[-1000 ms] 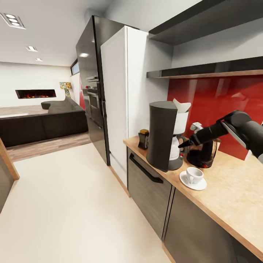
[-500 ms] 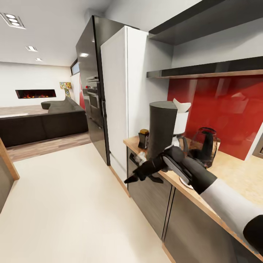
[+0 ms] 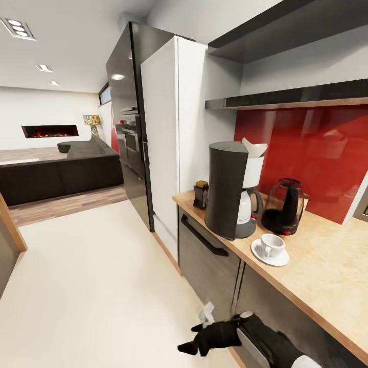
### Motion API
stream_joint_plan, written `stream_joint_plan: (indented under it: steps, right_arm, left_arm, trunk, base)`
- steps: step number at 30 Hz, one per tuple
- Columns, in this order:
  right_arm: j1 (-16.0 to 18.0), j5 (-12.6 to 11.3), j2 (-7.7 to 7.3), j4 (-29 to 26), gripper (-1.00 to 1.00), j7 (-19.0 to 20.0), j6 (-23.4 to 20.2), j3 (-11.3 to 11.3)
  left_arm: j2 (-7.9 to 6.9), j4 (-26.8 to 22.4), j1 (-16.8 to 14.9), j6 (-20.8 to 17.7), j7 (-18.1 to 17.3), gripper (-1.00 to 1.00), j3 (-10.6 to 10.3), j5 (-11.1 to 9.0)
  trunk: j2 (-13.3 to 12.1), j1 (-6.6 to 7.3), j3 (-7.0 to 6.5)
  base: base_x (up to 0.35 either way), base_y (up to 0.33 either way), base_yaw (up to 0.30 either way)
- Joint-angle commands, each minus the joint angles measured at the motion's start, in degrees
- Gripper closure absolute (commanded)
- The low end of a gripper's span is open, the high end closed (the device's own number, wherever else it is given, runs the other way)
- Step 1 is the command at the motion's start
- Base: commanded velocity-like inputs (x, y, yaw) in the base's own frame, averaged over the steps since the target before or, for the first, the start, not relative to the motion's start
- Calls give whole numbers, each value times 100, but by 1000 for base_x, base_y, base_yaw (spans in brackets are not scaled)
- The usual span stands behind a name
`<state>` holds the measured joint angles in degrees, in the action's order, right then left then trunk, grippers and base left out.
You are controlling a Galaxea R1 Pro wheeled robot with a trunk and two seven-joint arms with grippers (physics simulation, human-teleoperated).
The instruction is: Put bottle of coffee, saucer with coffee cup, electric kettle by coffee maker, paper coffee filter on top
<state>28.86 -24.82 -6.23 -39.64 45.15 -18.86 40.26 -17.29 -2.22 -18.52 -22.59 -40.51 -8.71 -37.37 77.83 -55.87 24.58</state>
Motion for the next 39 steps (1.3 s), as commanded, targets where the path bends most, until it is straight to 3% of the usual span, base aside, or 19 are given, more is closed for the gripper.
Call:
stream_joint_plan:
  steps: [1, 2, 3, 6, 8, 9, 12, 15, 20, 33, 39]
  right_arm:
    - [-84, -115, -1, 377, -100, -5, 235, 3]
    - [-84, -115, -1, 377, -100, -5, 235, 3]
    - [-195, -255, 5, 1026, -100, 5, 690, -20]
    - [-327, -563, 26, 2226, -100, 40, 1285, -38]
    - [-373, -611, 40, 2485, -100, 45, 1384, -40]
    - [-506, -681, 69, 2916, -100, 52, 1578, -41]
    - [-834, -749, 105, 3412, -100, 42, 2070, -43]
    - [-1060, -768, 117, 3575, -100, 34, 2324, -44]
    - [-1294, -791, 122, 3727, -100, 11, 2566, -49]
    - [-1330, -795, 120, 3745, -100, 46, 2563, -40]
    - [-1330, -796, 122, 3745, -100, 43, 2563, -36]
  left_arm:
    - [-2, -32, -3, -8, -8, -100, -51, -59]
    - [-2, -32, -3, -8, -8, -100, -51, -59]
    - [-2, -115, -3, 93, -6, -100, -58, -59]
    - [-5, -320, -3, 295, -3, -100, -63, -58]
    - [-5, -361, -3, 327, -3, -100, -65, -59]
    - [-4, -420, -3, 379, -4, -100, -65, -59]
    - [-3, -475, -3, 525, -7, -100, -38, -54]
    - [15, -463, -3, 762, -7, -100, -32, -52]
    - [237, -329, -3, 1254, -6, -100, -27, -51]
    - [288, -280, -3, 1345, -1, -100, -26, -51]
    - [288, -279, -3, 1345, 2, -100, -26, -51]
  trunk:
    - [4, 0, 6]
    - [4, 0, 6]
    - [4, 0, 6]
    - [4, 0, 6]
    - [4, 0, 6]
    - [4, 0, 6]
    - [4, 0, 6]
    - [4, 0, 6]
    - [4, 0, 6]
    - [4, 0, 6]
    - [4, 0, 6]
  base:
    - [0, 0, 0]
    - [0, 0, 0]
    - [0, 0, 0]
    - [0, 0, 0]
    - [0, 0, 0]
    - [0, 0, 0]
    - [0, 0, 0]
    - [0, 0, 0]
    - [0, 0, 0]
    - [0, 0, -4]
    - [0, 0, -193]
